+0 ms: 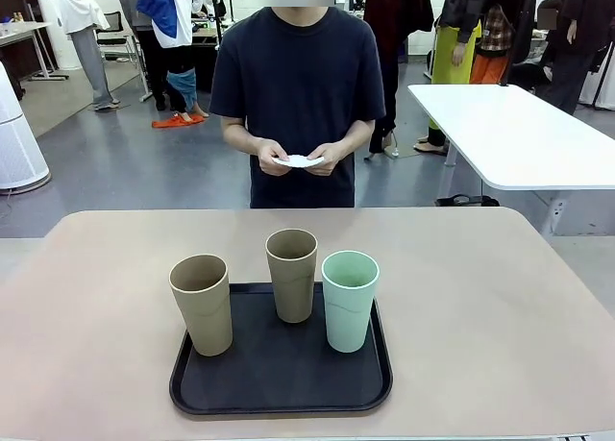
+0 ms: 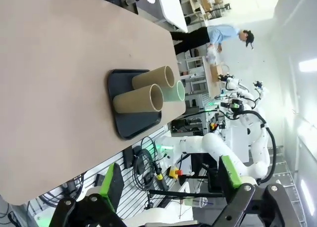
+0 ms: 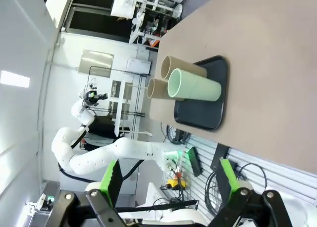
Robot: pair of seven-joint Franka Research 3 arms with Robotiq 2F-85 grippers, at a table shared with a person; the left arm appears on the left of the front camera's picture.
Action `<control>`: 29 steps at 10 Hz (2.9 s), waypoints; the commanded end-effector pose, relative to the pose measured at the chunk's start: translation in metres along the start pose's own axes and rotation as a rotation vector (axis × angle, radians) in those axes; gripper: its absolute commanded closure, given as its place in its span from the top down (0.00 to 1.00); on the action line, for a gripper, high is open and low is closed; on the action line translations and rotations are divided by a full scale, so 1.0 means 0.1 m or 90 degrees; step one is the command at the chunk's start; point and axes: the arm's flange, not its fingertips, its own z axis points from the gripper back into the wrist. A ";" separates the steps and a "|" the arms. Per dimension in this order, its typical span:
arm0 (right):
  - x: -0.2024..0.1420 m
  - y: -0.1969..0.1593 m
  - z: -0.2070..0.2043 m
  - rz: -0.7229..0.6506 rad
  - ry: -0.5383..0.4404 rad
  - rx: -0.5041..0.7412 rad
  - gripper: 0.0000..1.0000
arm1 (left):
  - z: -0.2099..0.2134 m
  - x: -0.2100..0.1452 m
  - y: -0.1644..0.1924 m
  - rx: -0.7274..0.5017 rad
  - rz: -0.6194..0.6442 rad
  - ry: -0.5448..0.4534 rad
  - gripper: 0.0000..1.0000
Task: Place coasters on the table and set cups on them.
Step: Pick up one Reusable plastic cup and place it on a coaster set by the human.
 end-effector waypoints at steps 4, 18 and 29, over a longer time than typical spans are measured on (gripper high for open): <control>-0.03 -0.01 -0.01 -0.007 0.011 0.010 1.00 | 0.00 0.00 0.00 0.000 0.000 0.000 1.00; -0.03 -0.01 -0.01 -0.007 0.011 0.010 1.00 | 0.00 0.00 0.00 0.000 0.000 0.000 1.00; -0.03 -0.01 -0.01 -0.007 0.011 0.010 1.00 | 0.00 0.00 0.00 0.000 0.000 0.000 1.00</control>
